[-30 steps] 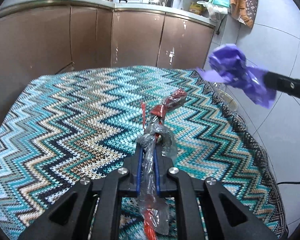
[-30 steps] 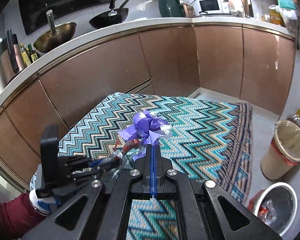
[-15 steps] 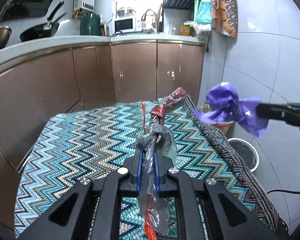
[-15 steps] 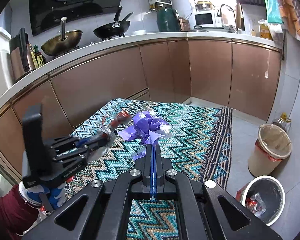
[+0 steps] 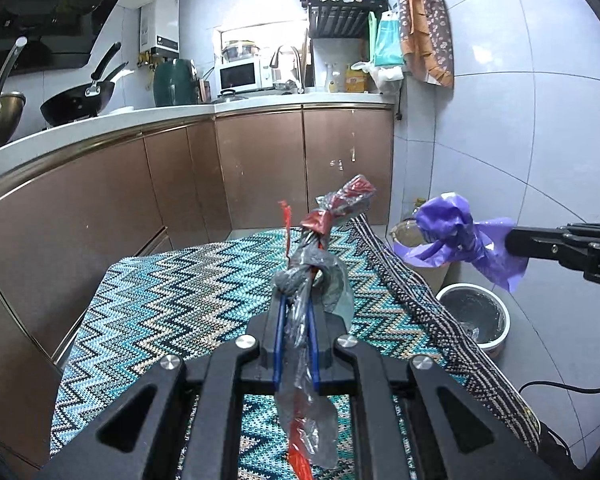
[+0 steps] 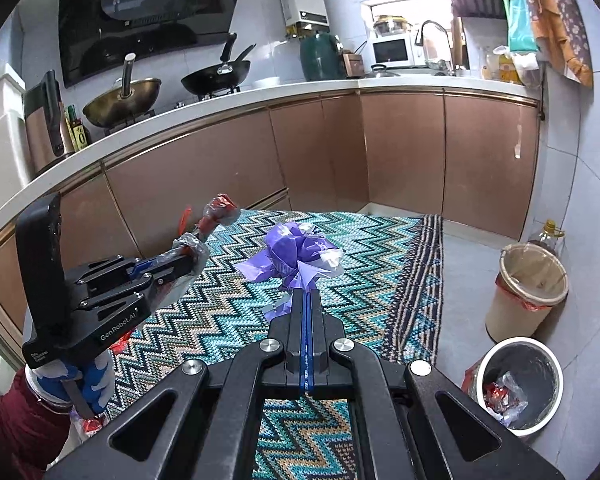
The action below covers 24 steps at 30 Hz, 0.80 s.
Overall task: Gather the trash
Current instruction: 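Lift and carry the wrapper and glove over the white-rimmed bin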
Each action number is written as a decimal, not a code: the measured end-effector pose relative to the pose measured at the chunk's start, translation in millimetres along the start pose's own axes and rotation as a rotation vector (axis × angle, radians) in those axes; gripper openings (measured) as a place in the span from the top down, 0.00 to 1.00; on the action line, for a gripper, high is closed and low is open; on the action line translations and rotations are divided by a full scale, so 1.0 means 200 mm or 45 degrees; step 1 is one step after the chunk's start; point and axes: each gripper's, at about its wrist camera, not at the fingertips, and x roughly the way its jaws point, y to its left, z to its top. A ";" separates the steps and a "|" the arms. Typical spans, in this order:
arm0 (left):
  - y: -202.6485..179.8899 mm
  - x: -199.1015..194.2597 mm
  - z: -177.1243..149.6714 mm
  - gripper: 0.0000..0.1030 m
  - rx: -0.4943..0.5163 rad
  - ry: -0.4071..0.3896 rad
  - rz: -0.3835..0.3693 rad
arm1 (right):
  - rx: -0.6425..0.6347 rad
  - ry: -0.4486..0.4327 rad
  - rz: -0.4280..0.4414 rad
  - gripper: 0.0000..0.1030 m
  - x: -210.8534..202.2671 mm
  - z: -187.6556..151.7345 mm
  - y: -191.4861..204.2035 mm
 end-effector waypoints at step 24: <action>-0.72 0.26 0.18 0.91 0.250 0.091 -0.189 | 0.242 -0.117 -0.183 1.00 -0.26 -0.18 -0.62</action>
